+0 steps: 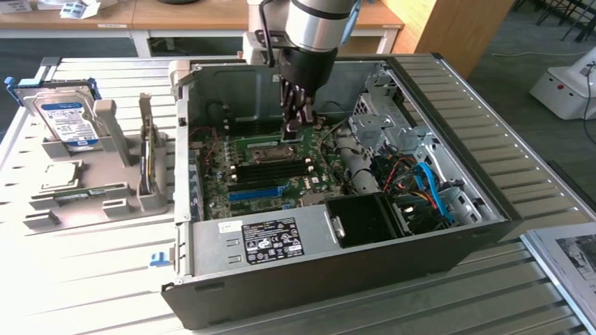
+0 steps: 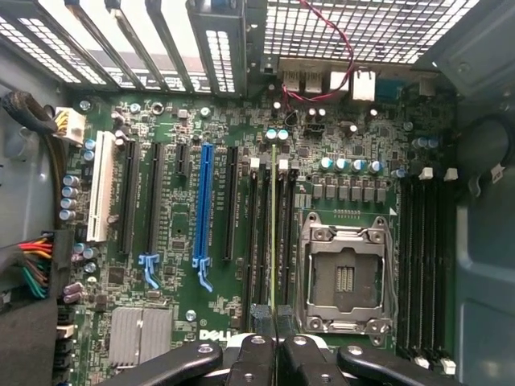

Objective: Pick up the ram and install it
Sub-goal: 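Insert the ram into the slot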

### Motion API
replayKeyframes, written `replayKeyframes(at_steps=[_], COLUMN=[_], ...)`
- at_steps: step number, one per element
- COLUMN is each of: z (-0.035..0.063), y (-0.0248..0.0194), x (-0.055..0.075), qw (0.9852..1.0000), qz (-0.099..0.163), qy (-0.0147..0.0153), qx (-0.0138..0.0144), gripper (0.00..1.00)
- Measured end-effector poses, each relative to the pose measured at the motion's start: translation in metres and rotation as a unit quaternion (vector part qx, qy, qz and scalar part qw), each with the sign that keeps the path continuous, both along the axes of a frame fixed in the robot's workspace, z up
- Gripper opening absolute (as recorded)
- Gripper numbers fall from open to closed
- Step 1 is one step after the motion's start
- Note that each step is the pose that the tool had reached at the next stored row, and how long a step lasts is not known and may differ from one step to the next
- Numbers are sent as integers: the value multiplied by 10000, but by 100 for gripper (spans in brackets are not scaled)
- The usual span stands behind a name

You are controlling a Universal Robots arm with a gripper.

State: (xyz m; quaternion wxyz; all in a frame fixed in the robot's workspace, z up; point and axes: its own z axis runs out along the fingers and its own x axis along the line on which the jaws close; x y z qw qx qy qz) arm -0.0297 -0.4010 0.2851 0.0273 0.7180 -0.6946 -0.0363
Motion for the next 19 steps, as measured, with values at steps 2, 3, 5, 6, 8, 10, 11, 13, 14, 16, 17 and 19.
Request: replayKeyframes(at_steps=[2, 3, 5, 6, 8, 10, 11, 13, 14, 16, 17, 19], z=[-22, -34, -60, -74, -99, -126, -139, -165, -177, -202, -213, -236], y=[0, 0, 0, 0, 0, 0, 0, 0, 0, 0, 0, 0], x=[0, 0, 0, 0, 0, 0, 0, 0, 0, 0, 0, 0], qw=[10000, 10000, 10000, 10000, 10000, 10000, 10000, 10000, 10000, 10000, 10000, 10000], qz=[0, 0, 0, 0, 0, 0, 0, 0, 0, 0, 0, 0], qy=[0, 0, 0, 0, 0, 0, 0, 0, 0, 0, 0, 0], qx=[0, -1, 0, 0, 0, 0, -1, -1, -1, 0, 0, 0], gripper=[11, 11, 11, 11, 11, 11, 11, 11, 11, 11, 11, 11])
